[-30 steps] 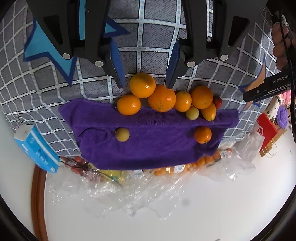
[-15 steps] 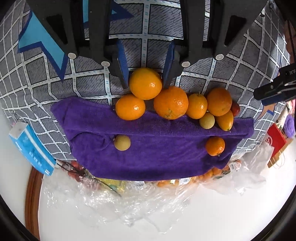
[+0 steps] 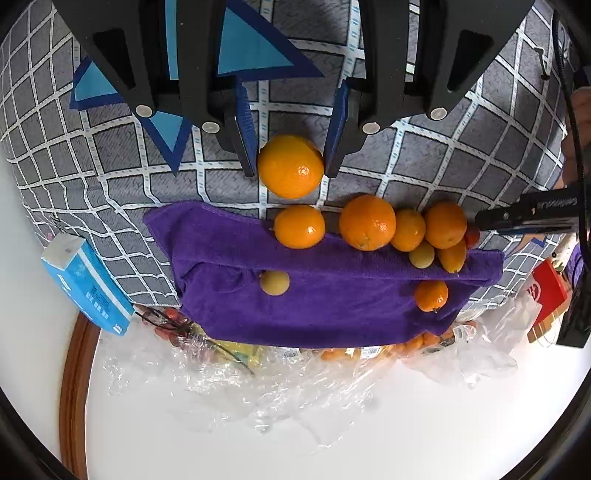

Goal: Organize fruits
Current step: 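Grasp the small red fruit with the left tool while the right tool lifts the orange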

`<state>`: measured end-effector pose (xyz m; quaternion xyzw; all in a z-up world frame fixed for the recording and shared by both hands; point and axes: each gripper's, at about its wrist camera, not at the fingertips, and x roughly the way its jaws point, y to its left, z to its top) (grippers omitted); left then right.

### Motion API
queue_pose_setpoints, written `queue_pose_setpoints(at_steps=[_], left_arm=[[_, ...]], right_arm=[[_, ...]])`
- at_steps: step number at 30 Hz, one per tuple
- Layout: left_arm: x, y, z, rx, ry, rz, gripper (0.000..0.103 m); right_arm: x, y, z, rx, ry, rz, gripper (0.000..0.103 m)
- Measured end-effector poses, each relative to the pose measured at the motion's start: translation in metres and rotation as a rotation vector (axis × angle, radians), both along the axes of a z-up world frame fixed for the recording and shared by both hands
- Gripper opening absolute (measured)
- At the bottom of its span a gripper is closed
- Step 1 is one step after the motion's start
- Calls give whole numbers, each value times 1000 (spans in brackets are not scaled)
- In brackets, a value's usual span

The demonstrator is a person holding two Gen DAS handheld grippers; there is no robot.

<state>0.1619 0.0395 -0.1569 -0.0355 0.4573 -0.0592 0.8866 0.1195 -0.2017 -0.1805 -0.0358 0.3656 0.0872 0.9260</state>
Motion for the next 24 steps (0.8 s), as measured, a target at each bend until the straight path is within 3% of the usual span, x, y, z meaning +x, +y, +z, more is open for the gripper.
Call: queue_pose_setpoints(at_steps=[14, 24], left_arm=[[5, -24, -5, 90, -79, -63, 27], [-3, -6, 0, -48, -113, -61, 24]], right_arm=[[3, -2, -3, 42, 17, 14, 36], [2, -8, -2, 88, 13, 31, 36]])
